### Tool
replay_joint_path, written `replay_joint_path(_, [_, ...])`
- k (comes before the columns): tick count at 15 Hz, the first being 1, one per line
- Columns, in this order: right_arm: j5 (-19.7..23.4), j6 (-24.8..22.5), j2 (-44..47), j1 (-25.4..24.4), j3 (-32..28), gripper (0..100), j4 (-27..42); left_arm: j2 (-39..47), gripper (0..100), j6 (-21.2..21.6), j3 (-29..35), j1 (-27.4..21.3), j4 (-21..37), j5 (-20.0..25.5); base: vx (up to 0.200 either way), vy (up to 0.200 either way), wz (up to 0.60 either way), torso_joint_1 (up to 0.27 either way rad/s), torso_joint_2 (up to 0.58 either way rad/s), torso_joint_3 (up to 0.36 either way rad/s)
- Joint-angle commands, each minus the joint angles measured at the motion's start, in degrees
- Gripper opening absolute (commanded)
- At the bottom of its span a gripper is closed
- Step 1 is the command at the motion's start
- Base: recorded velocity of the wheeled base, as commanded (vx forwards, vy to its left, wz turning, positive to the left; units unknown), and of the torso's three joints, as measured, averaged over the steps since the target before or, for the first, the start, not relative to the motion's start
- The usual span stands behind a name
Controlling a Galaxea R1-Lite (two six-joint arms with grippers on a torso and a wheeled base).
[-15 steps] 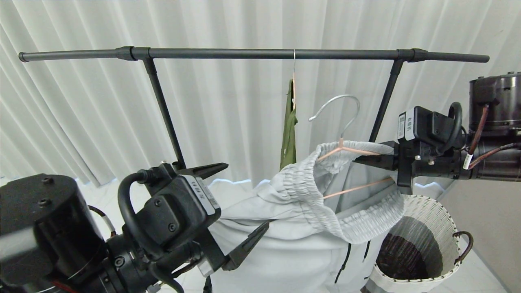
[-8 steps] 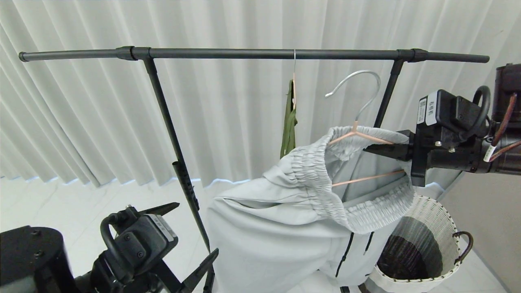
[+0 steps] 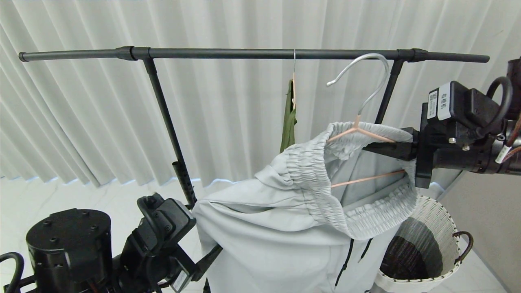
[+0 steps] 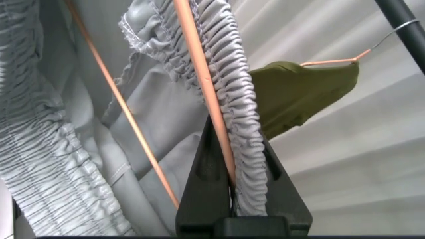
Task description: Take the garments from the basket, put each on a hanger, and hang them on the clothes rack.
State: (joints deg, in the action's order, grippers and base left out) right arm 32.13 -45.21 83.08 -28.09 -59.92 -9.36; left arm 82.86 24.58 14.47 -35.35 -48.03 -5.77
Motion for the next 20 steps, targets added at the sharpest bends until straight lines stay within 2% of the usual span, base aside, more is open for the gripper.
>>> replay_joint_path(1, [0.03,0.04,-0.29,-0.13,0.06,0,-0.04,1.16,0,0.03,0.12,0.37,-0.05,0.14,0.000,0.000,0.00,0.000,0.00,0.000])
replay_joint_path(5, [-0.14,0.39,-0.55,0.05,-0.20,0,-0.04,1.25,0,0.12,-2.17,5.21,-0.05,-0.21,0.000,0.000,0.00,0.000,0.00,0.000])
replay_joint_path(8, [-0.14,1.01,-0.99,0.14,-0.20,0,-0.04,0.81,0,0.12,-6.12,10.04,-0.05,-3.02,0.000,0.000,0.00,0.000,0.00,0.000])
replay_joint_path(11, [-1.28,2.06,-1.08,0.14,-0.29,0,-0.31,0.29,0,0.30,-8.49,11.01,-0.05,-4.34,0.000,0.000,0.00,0.000,0.00,0.000])
replay_joint_path(16, [-1.72,2.50,-1.60,0.14,-0.20,0,-0.39,-0.51,0,0.30,-8.67,10.92,-0.05,-5.31,0.000,0.000,0.00,0.000,0.00,0.000])
replay_joint_path(17, [-2.16,2.50,-1.60,0.14,-0.20,0,-0.39,-0.95,100,0.21,-8.76,10.92,-0.05,-5.31,0.000,0.000,0.00,0.000,0.00,0.000])
replay_joint_path(20, [-2.69,2.59,-1.60,0.23,-0.29,0,-0.39,-2.70,100,0.21,-8.85,10.92,-0.05,-5.31,0.000,0.000,0.00,0.000,0.00,0.000])
